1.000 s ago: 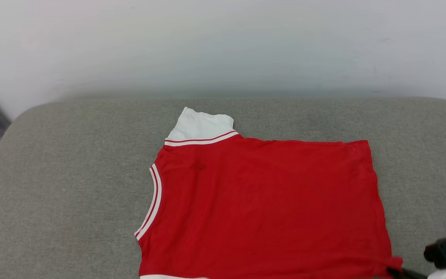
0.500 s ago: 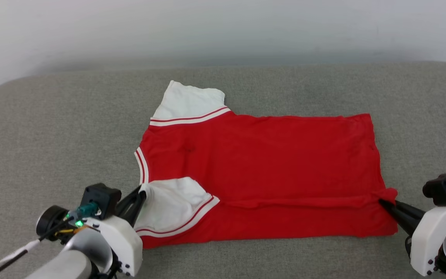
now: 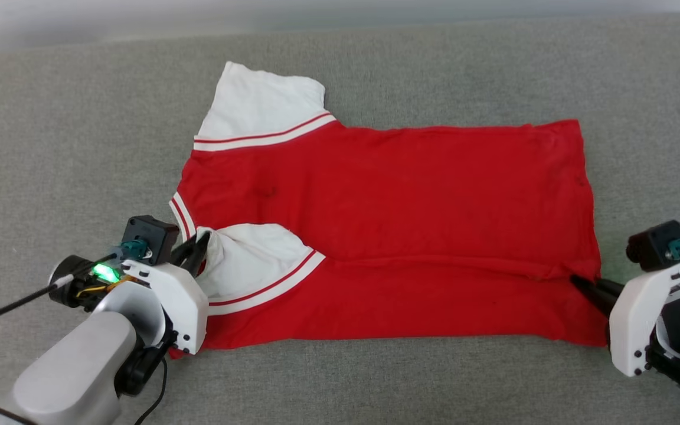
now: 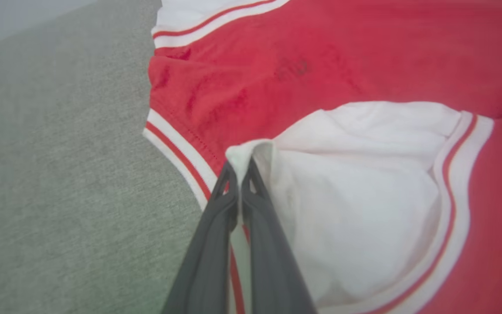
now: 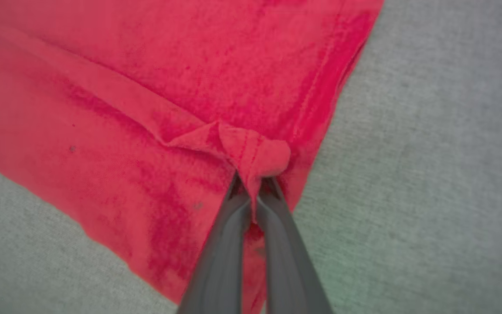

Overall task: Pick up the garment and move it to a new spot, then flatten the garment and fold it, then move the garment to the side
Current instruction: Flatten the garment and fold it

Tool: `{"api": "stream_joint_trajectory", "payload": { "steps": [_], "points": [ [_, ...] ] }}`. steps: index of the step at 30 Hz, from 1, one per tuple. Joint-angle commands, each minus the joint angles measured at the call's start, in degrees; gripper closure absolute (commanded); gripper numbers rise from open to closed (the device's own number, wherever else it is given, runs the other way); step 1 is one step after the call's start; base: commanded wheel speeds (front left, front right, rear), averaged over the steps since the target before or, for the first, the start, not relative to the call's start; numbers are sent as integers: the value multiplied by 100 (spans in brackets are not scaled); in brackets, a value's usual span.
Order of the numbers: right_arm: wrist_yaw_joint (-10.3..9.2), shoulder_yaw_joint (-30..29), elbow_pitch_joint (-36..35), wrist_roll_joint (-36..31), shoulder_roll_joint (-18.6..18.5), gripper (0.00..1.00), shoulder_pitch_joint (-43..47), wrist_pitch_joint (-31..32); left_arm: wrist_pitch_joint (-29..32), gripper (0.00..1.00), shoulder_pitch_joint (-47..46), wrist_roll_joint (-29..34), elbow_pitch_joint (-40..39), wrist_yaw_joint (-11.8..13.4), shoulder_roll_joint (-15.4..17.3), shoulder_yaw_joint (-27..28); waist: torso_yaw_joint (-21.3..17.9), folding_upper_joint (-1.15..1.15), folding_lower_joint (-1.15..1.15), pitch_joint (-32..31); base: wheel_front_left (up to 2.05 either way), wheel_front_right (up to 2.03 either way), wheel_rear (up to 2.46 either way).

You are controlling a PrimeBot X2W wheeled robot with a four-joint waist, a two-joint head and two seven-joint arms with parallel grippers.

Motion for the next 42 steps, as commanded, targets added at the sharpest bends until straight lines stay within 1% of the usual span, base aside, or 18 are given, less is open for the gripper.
{"api": "stream_joint_trajectory", "payload": {
  "steps": [1, 7, 9, 10, 11, 12, 15, 17, 19, 22, 26, 29, 33, 38, 42],
  "points": [
    [-2, 11, 33, 32, 57, 100, -119, 7, -13, 100, -75, -21, 75, -30, -34, -15, 12, 0, -1, 97, 0, 0, 0],
    [-3, 279, 431, 84, 184, 100, -274, -124, -156, 100, -155, -63, 969, -419, -382, -171, 56, 0, -1, 166, 0, 0, 0],
    [-3, 299, 471, 115, 173, 98, -310, -222, -318, 100, -200, -64, 1179, -482, -437, -143, 71, 0, -1, 101, 0, 0, 0],
    [-3, 290, 484, 152, 167, 69, -319, -274, -354, 68, -207, -61, 1279, -512, -434, -155, 78, 0, -1, 53, 0, 0, 0],
    [-3, 307, 475, 152, 135, 42, -315, -315, -386, 0, -222, -20, 1365, -533, -416, -168, 83, 0, -1, -2, 0, 0, 0],
    [-3, 336, 434, 139, 81, 0, -305, -359, -467, 0, -243, -2, 1420, -549, -401, -157, 89, 0, -1, -63, 0, 0, 0],
    [-3, 268, 324, 134, -9, 0, -238, -558, -547, 0, -296, -33, 1425, -630, -355, -115, 111, 0, -1, -249, 0, 0, 0],
    [-3, 214, 230, 129, -50, 0, -164, -669, -486, 0, -352, -17, 1339, -633, -254, -108, 130, 0, -1, -373, 0, 0, 0],
    [-3, 134, 130, 115, -95, 0, -78, -746, -359, 0, -424, 44, 1204, -631, -130, -145, 175, 0, -1, -481, 0, 0, 0],
    [-3, 3, -40, 82, -129, 0, 119, -787, 42, 0, -578, 140, 928, -659, 88, -263, 239, 0, -1, -611, 0, 0, 0],
    [-3, -176, -249, -6, -131, 0, 332, -746, 747, 0, -769, -5, 510, -807, 351, -309, 284, 0, -1, -702, 0, 0, 0],
    [-3, -288, -370, -88, -82, 0, 449, -713, 1460, 0, -905, -246, 181, -971, 515, -372, 288, 0, -1, -729, 0, 0, 0],
    [-3, -402, -502, -192, -8, 0, 553, -633, 2470, 0, -1028, -653, -243, -1096, 726, -452, 274, 0, -1, -729, 0, 0, 0],
    [-3, -457, -635, -254, 70, 0, 570, -519, 3595, 0, -1110, -1230, -536, -1153, 819, -553, 212, 0, -1, -686, 0, 0, 0],
    [-3, -469, -726, -297, 126, 0, 476, -450, 4190, 0, -1137, -1497, -643, -1089, 815, -649, 124, 0, -1, -570, 0, 0, 0]
  ]
}}
